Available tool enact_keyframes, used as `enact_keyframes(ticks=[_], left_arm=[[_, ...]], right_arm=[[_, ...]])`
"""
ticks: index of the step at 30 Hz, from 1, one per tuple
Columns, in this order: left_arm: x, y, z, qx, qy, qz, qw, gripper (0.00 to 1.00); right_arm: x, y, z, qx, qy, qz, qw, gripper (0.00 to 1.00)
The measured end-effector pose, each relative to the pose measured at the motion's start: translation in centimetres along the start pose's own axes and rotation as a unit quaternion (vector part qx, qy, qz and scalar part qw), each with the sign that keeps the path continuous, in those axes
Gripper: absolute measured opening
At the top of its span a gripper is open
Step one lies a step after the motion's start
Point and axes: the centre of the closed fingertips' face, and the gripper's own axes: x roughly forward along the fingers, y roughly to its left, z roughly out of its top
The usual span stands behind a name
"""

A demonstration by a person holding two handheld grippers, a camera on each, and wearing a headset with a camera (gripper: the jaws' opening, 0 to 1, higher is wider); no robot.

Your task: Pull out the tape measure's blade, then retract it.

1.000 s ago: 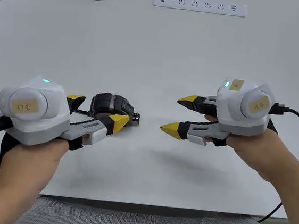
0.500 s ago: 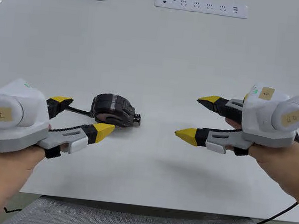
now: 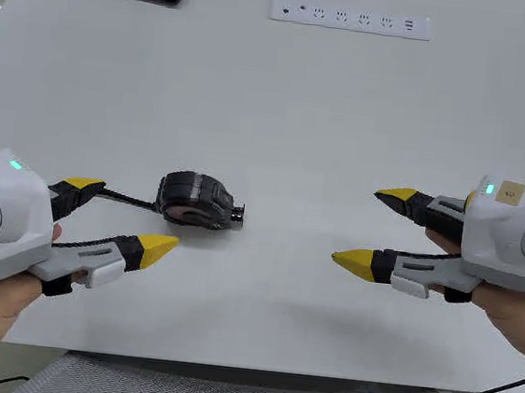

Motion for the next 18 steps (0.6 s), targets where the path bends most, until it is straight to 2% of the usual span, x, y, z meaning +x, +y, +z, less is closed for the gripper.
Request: enact_keyframes(ticks=[12,18], left_arm=[[-1.4,-0.2,-0.6,0.025,0.010,-0.020,0.9994,0.71],[-2.2,0.4,-0.9,0.024,0.010,-0.018,0.9995,0.73]], right_arm=[[-2.4,-0.1,-1.8,0.011,0.013,-0.012,0.9998,0.64],[-3.3,0.0,-2.3,0.014,0.018,-0.018,0.9996,0.67]])
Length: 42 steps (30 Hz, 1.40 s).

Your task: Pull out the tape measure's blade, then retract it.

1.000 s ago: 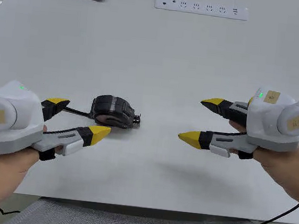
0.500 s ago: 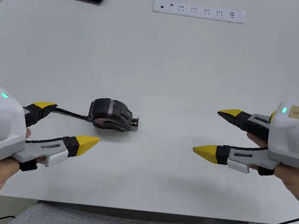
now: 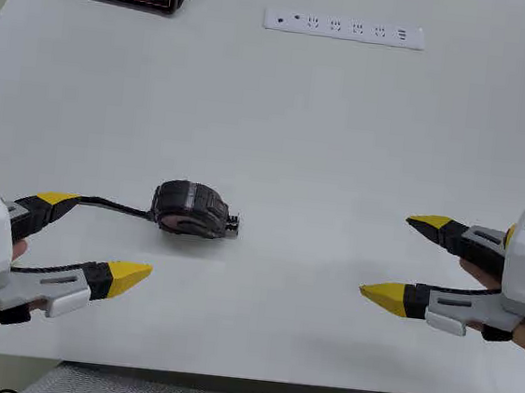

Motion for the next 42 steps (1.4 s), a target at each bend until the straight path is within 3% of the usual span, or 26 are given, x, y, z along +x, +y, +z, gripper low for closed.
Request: enact_keyframes(ticks=[16,29,42], left_arm=[[-1.8,-0.6,-0.1,0.014,-0.005,-0.021,0.9997,0.84],[-3.5,0.2,-1.0,0.014,0.003,-0.016,0.9998,0.85],[-3.6,0.6,-1.3,0.020,0.010,-0.014,0.9997,0.90]], right_arm=[[-1.7,0.8,-0.8,0.005,0.000,-0.011,0.9999,0.78],[-3.0,0.9,-1.8,0.011,0.006,-0.021,0.9997,0.81],[-3.3,1.0,-2.3,0.005,0.016,-0.027,0.9995,0.85]])
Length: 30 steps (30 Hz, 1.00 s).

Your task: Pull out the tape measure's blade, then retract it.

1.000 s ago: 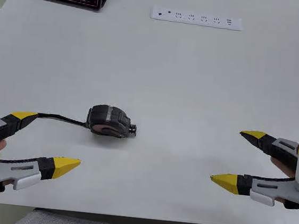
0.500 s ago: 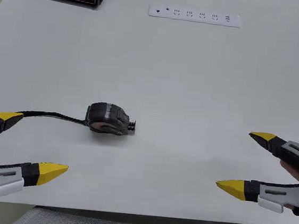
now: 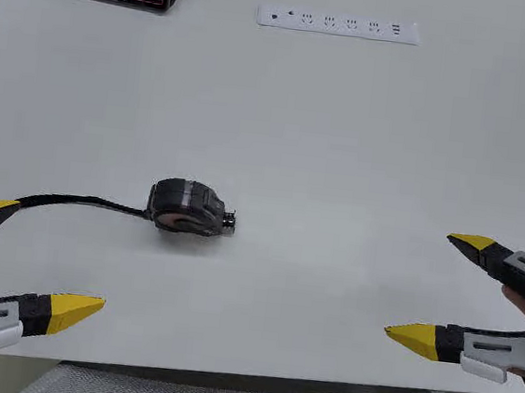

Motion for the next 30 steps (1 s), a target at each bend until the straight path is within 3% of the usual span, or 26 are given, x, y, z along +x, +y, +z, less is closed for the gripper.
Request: enact_keyframes(ticks=[16,30], left_arm=[[0.38,-0.35,0.24,0.014,0.003,-0.008,0.9999,0.99],[0.60,-0.99,-0.24,0.036,0.015,-0.017,0.9991,0.99]], right_arm=[[-0.13,-0.06,-0.27,-0.007,0.005,-0.004,1.0000,0.91],[-0.26,0.34,-0.72,-0.002,0.010,-0.002,0.9999,0.93]])
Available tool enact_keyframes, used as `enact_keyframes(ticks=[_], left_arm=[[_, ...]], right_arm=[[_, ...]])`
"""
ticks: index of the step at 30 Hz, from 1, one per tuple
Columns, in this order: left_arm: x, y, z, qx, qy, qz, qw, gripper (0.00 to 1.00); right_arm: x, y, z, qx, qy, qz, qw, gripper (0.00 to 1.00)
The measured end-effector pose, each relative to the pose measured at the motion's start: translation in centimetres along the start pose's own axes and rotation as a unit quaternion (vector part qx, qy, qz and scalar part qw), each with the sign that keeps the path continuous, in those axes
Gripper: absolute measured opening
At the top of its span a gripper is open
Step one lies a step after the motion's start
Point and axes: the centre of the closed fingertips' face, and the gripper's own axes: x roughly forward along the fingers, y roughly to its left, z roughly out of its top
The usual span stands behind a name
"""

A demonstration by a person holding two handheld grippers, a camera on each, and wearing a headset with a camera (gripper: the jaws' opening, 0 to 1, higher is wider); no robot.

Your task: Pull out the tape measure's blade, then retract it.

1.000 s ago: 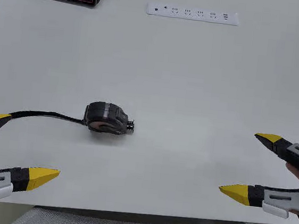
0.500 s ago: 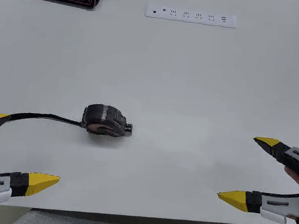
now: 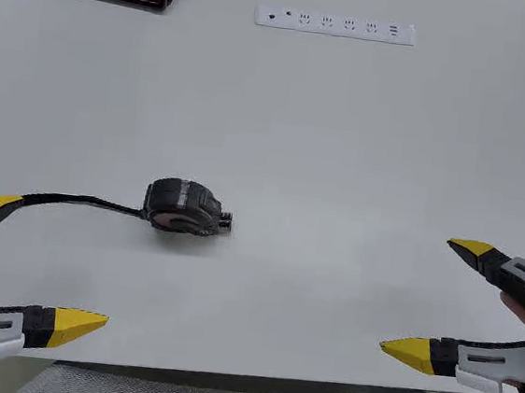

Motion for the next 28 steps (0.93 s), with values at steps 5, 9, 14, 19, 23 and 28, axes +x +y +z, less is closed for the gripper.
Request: enact_keyframes(ticks=[5,9,14,19,23,28], left_arm=[[0.04,0.12,0.04,0.000,0.001,0.000,1.0000,0.99],[0.00,0.35,0.06,0.009,0.002,0.005,0.9999,0.99],[0.00,0.17,-0.11,0.006,0.006,-0.001,1.0000,0.99],[-0.02,0.13,-0.05,0.004,0.004,-0.002,1.0000,0.99],[0.00,0.13,0.06,0.002,0.001,-0.002,1.0000,0.99],[0.01,0.07,0.09,0.001,0.000,-0.004,1.0000,0.99]], right_arm=[[-0.13,-0.04,-0.07,0.003,-0.001,-0.002,1.0000,0.92],[-0.23,0.00,-0.18,0.004,0.000,-0.003,1.0000,0.92],[-0.31,-0.07,-0.09,0.004,-0.002,-0.004,1.0000,0.92],[-0.34,-0.07,-0.12,0.004,-0.001,-0.004,1.0000,0.92],[-0.37,-0.05,-0.17,0.005,-0.001,-0.005,1.0000,0.92],[-0.40,-0.02,-0.22,0.006,-0.001,-0.005,1.0000,0.92]])
